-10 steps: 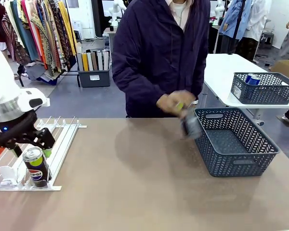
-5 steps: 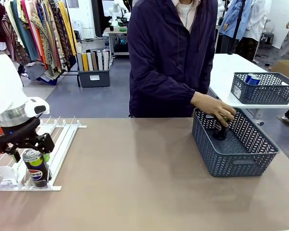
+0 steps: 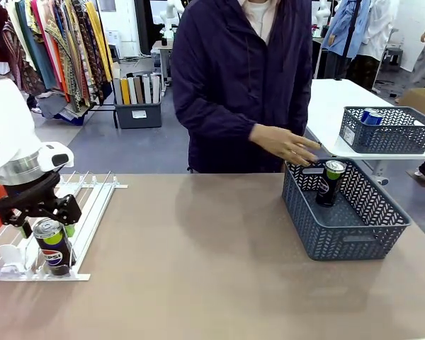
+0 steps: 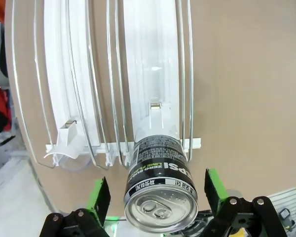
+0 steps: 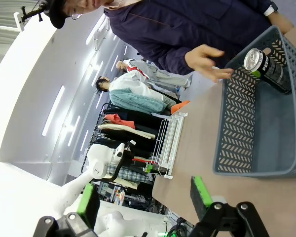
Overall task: Retrieve and store the cans from the dispenser.
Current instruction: Pick up one can from the Automatic Can Dispenser and place it in the middle of the table.
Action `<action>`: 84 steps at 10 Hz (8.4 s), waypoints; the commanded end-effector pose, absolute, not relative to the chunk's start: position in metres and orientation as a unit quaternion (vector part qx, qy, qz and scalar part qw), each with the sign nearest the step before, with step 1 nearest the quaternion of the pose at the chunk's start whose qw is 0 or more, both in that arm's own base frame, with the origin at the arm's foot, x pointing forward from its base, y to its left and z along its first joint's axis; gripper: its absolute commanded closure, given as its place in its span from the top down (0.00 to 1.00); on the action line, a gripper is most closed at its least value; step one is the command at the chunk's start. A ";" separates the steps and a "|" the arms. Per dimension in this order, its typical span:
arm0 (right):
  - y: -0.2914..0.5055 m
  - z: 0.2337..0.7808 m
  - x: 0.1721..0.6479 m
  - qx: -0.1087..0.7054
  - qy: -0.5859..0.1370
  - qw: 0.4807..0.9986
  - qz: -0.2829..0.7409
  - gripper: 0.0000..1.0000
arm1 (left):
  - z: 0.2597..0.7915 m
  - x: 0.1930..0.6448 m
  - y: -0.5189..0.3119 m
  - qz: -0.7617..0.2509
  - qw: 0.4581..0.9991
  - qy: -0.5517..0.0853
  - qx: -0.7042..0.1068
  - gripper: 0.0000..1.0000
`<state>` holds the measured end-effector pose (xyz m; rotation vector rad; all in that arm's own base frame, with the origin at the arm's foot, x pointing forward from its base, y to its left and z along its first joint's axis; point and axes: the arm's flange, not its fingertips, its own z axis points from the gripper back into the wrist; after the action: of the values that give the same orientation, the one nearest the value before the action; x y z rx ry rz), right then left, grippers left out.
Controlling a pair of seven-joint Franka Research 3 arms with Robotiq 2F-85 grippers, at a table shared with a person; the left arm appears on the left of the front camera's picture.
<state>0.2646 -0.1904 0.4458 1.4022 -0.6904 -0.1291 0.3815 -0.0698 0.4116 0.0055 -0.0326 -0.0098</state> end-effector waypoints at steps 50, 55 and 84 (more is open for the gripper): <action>-0.190 0.451 0.268 0.637 -0.321 0.698 -0.060 1.00 | 0.557 0.342 -0.276 -0.265 0.955 -0.085 -0.102 1.00; -0.190 0.451 0.268 0.637 -0.321 0.698 -0.060 1.00 | 0.552 0.324 -0.001 -0.082 0.867 -0.136 -0.473 1.00; -0.190 0.451 0.268 0.637 -0.321 0.698 -0.060 1.00 | 0.482 0.293 0.105 -0.030 0.773 -0.148 -0.616 1.00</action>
<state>0.2642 -0.1906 0.4459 1.4036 -0.6906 -0.1291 0.2932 0.1063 0.4802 -1.3169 -0.3065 -0.0642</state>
